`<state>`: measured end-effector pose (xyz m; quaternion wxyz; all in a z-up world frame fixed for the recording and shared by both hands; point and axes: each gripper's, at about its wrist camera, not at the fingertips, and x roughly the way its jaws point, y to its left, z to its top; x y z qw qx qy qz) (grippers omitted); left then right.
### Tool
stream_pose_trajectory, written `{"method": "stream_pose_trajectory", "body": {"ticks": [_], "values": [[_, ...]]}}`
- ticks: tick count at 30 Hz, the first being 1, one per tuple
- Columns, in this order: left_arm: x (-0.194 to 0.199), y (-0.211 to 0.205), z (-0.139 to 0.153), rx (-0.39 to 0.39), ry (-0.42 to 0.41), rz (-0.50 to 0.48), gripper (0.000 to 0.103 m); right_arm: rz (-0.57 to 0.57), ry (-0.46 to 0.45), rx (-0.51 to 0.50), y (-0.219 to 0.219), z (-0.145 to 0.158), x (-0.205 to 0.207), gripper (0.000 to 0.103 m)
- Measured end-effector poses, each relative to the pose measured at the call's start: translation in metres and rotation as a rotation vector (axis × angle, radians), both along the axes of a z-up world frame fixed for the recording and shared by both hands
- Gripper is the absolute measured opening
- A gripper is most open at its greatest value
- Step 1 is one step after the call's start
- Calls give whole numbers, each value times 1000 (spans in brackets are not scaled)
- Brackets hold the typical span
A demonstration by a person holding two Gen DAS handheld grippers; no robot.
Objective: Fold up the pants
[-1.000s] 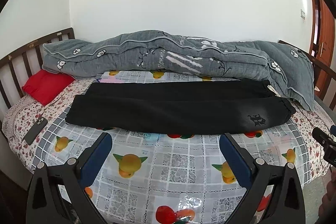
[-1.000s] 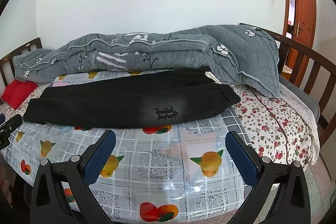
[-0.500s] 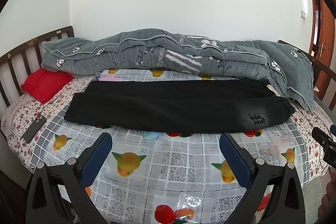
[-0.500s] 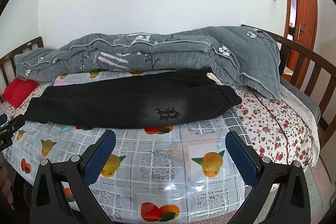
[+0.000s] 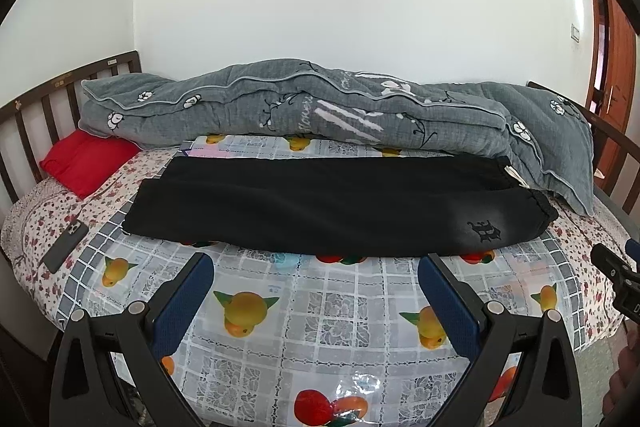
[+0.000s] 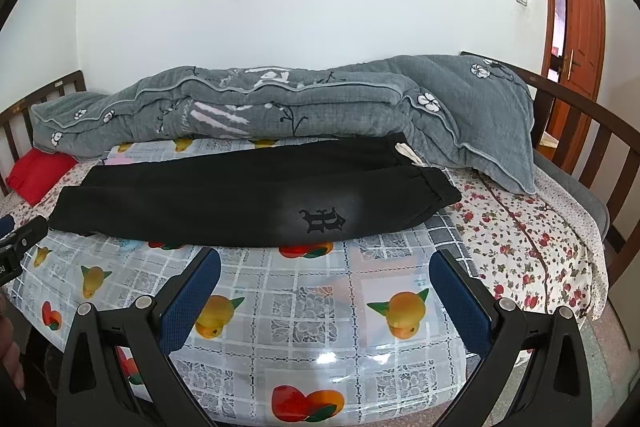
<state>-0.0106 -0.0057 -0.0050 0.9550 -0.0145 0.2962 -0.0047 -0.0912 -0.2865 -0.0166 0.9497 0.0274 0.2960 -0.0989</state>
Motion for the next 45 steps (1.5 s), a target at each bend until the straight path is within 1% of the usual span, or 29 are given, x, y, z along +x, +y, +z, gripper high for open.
{"method": "stream_pose_trajectory", "body": {"ticks": [16, 22, 27, 34, 39, 43, 45], "values": [[0, -6, 4, -12, -3, -9, 103, -4, -3, -1, 0, 1, -2, 103], [-3, -5, 3, -11, -10, -17, 103, -6, 2, 20, -1, 1, -3, 103], [-5, -5, 5, -8, -32, -21, 103, -1, -6, 30, -1, 2, -4, 103], [-5, 0, 4, -30, -52, -9, 103, 10, -12, 28, -1, 3, -3, 103], [-3, 3, -5, 0, -71, 15, 103, 17, -15, 16, -1, -4, 2, 103], [9, 12, -25, 8, -34, 60, 103, 8, 34, 39, -11, -20, 15, 102], [16, 17, -35, 8, -19, 75, 103, -7, 54, 33, -15, -32, 20, 102]]}}
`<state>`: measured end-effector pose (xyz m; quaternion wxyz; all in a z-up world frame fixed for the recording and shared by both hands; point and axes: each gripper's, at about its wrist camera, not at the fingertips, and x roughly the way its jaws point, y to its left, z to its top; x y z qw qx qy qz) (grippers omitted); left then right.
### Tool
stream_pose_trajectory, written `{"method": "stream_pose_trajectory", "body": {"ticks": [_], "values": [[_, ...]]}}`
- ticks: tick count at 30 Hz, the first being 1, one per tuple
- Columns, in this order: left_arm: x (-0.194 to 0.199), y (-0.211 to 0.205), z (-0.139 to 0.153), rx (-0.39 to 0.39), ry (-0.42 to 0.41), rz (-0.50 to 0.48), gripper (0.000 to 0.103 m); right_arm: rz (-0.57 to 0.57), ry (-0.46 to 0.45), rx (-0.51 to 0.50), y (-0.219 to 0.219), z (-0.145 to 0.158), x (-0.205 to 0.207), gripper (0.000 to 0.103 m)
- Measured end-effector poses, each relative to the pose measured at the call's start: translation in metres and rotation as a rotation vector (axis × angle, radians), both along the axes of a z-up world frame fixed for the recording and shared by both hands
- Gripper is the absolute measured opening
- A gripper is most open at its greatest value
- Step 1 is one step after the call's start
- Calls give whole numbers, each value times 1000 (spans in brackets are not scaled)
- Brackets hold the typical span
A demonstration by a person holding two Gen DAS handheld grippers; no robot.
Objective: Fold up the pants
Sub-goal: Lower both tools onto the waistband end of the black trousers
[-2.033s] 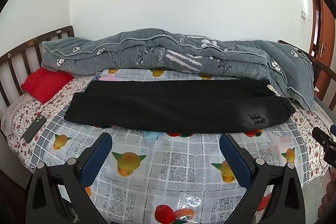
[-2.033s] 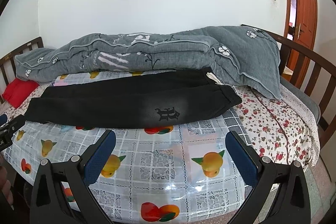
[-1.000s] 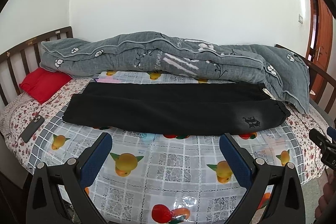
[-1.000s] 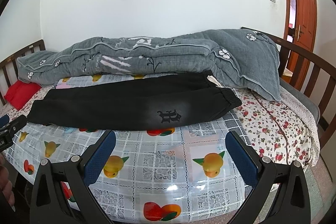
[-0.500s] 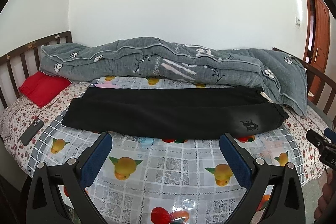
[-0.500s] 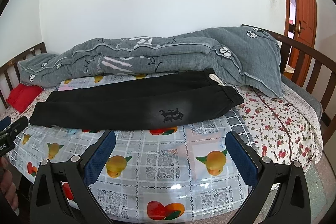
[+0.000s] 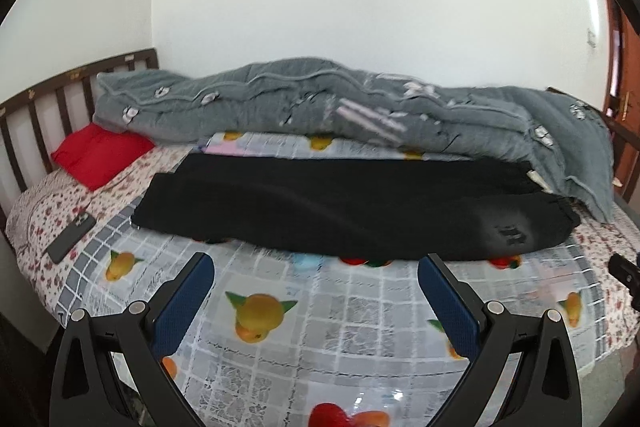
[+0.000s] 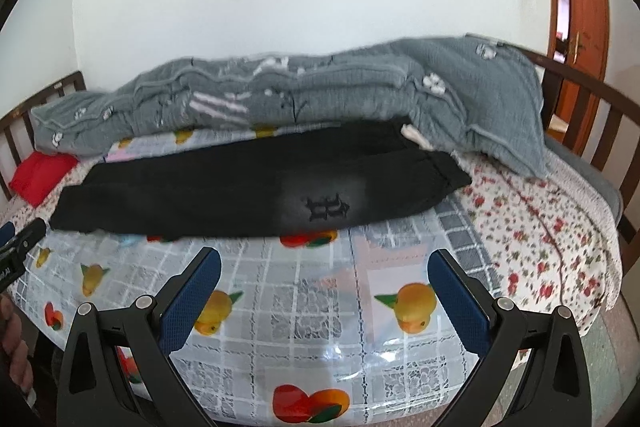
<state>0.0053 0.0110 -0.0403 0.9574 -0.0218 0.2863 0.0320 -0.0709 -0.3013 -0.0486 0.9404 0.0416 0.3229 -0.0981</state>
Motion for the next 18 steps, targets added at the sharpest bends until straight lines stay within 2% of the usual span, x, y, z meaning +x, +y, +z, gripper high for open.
{"method": "stream_pose_trajectory", "body": {"ticks": [2, 6, 10, 13, 15, 16, 18], "values": [[7, 9, -13, -17, 23, 17, 102, -41, -1, -20, -5, -12, 3, 101], [23, 34, -44, -91, 71, 21, 98, -46, 46, 10, -21, -44, 18, 98], [46, 60, -82, -154, 152, 27, 97, -37, 119, 55, -38, -82, 40, 83], [61, 79, -108, -214, 206, 42, 88, -40, 160, 100, -51, -108, 55, 76], [68, 93, -121, -257, 224, 54, 86, -42, 184, 141, -60, -124, 67, 70], [74, 104, -130, -303, 232, 52, 83, -47, 185, 153, -64, -130, 70, 67], [82, 118, -139, -349, 240, 62, 83, -68, 173, 178, -71, -138, 78, 64]]}}
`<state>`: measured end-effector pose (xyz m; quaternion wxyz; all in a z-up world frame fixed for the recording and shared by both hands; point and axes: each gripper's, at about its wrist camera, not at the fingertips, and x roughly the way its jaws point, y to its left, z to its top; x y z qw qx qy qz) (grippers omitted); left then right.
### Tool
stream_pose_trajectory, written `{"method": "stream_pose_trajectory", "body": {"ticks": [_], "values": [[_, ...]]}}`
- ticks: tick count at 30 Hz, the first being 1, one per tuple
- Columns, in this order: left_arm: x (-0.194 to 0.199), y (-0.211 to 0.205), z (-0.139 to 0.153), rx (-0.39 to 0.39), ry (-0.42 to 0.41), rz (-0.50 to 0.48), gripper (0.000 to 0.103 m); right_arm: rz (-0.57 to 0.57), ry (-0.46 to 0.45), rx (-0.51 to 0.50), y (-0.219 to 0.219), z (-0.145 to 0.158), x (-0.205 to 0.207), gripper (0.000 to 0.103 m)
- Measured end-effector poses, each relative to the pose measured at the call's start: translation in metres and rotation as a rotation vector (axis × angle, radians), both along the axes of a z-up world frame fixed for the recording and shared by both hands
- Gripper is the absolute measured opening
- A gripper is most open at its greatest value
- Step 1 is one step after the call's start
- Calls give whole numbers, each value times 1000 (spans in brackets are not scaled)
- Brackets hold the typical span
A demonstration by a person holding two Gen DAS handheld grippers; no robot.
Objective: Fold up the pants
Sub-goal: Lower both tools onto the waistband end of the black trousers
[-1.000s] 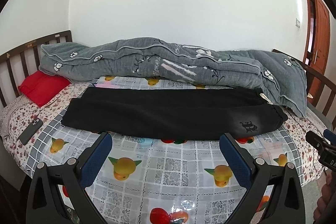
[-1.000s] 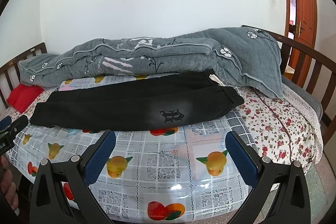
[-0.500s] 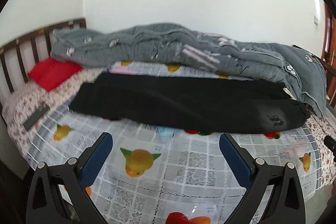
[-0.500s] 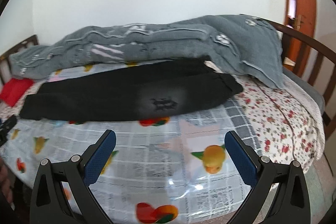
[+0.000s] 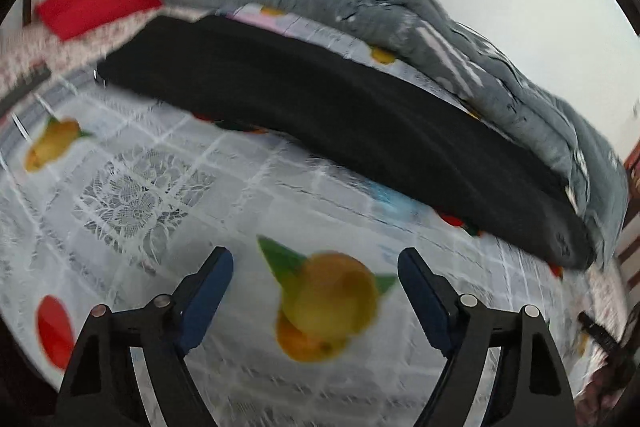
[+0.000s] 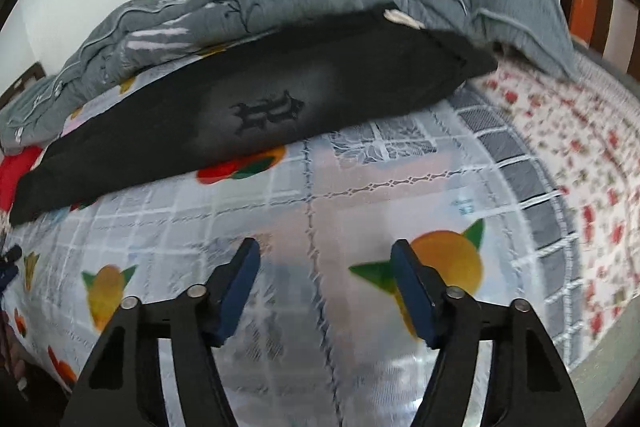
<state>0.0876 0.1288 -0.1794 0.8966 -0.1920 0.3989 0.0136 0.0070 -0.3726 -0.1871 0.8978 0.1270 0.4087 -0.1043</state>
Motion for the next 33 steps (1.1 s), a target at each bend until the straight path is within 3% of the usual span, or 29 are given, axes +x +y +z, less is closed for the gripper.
{"method": "stream_pose_trajectory", "body": {"ticks": [5, 9, 13, 17, 19, 21, 23, 27, 33], "values": [[17, 28, -7, -73, -44, 28, 83, -2, -22, 41, -13, -1, 25, 63], [39, 49, -13, -184, -51, 52, 80, 24, -39, 127, -21, 0, 49, 56], [67, 71, -24, -262, -32, 95, 62, 4, -34, 182, -27, -4, 74, 50], [93, 83, -28, -310, -21, 114, 52, -15, -32, 227, -32, -5, 95, 47], [102, 86, -31, -310, -7, 124, 49, -26, -27, 257, -36, -4, 105, 47], [109, 88, -31, -293, 10, 134, 39, -37, -20, 297, -41, -3, 113, 40], [112, 90, -30, -237, 42, 164, 11, -46, -19, 294, -43, 1, 117, 11], [103, 101, -19, -265, -15, 127, 10, -4, -102, 223, -34, 35, 113, 9], [114, 100, 27, -209, -109, 83, 10, 33, -189, 198, -29, 74, 127, 9]]}}
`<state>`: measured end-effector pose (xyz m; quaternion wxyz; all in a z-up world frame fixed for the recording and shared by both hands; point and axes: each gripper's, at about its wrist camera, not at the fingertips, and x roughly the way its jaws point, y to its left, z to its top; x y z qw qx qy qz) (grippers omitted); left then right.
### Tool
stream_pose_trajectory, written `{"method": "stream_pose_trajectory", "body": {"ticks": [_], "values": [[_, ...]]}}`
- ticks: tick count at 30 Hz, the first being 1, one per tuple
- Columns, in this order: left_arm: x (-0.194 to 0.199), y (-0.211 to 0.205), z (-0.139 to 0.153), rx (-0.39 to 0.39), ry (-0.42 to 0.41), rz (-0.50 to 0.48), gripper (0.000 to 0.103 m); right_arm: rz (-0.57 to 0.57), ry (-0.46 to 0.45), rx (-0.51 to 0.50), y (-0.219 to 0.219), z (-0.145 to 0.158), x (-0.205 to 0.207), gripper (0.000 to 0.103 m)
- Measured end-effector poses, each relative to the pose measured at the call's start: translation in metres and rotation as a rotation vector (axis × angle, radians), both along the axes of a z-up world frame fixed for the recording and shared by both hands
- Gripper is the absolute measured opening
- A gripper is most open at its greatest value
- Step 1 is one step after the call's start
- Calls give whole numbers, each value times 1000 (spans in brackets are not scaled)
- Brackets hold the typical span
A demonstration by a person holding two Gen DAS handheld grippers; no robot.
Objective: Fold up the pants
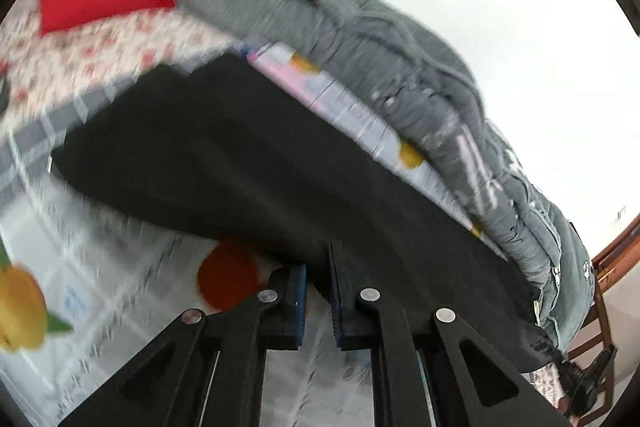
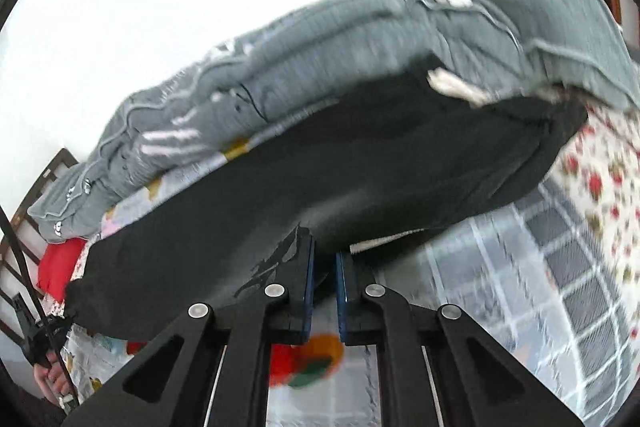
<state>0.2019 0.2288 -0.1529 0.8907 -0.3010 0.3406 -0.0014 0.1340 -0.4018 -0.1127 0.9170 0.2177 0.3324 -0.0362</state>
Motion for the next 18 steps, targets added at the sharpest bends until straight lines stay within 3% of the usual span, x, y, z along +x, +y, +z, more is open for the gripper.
{"method": "stream_pose_trajectory", "body": {"ticks": [7, 18], "values": [[49, -23, 29, 209, -26, 9, 10, 12, -34, -37, 6, 15, 37, 9], [140, -38, 16, 272, -43, 56, 10, -33, -9, -38, 7, -3, 137, 8]]}}
